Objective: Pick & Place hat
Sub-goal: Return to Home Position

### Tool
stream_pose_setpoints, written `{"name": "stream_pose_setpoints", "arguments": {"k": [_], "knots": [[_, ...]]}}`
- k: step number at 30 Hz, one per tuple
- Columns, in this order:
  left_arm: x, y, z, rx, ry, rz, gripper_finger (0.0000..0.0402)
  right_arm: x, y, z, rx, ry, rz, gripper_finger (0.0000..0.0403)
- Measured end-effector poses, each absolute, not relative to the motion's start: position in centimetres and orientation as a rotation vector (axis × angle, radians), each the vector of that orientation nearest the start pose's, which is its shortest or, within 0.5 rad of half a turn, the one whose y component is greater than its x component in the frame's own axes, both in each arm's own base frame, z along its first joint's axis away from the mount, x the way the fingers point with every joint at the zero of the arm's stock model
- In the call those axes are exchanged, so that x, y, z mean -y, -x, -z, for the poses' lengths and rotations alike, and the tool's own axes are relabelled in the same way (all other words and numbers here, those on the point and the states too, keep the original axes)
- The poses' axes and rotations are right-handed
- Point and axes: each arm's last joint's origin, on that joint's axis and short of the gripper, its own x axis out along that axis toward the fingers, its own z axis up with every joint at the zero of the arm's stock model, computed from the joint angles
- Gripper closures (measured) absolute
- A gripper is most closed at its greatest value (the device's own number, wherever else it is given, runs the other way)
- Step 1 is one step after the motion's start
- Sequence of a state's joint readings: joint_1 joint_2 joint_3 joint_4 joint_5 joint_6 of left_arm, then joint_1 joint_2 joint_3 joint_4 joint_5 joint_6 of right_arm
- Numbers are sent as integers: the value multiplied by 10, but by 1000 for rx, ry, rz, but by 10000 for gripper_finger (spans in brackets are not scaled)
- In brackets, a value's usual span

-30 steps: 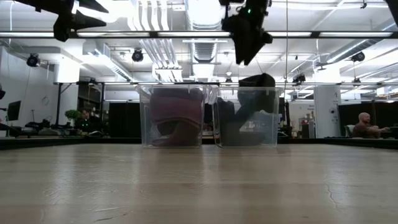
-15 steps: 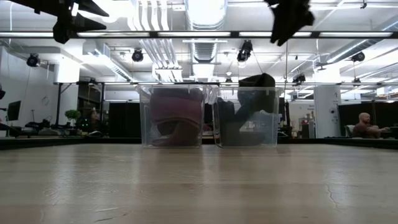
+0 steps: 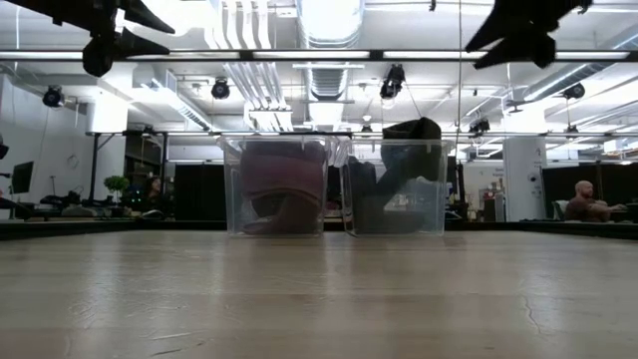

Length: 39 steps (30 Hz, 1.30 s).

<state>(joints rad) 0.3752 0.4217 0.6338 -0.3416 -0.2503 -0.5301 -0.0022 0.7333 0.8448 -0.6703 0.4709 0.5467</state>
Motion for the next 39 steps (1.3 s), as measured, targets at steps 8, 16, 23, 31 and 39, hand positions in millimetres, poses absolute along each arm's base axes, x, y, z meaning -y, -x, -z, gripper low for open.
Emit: {"name": "stream_pose_setpoints", "arguments": {"k": [8, 16, 23, 31, 39], "knots": [[-37, -95, -308, -58, 342, -371, 223, 11, -131, -281, -399, -450, 505, 200], [-33, -101, -261, 123, 263, -135, 223, 4, -137, -256, -264, -367, 168, 200], [-32, -98, -208, 168, 344, -117, 223, 3, -132, -233, -234, -371, 156, 200], [-31, -97, -179, 134, 326, -108, 223, 3, -131, -202, -57, -318, 117, 200], [-31, -97, -176, 102, 245, -118, 223, 3, -126, -174, 15, -332, 102, 200]]}}
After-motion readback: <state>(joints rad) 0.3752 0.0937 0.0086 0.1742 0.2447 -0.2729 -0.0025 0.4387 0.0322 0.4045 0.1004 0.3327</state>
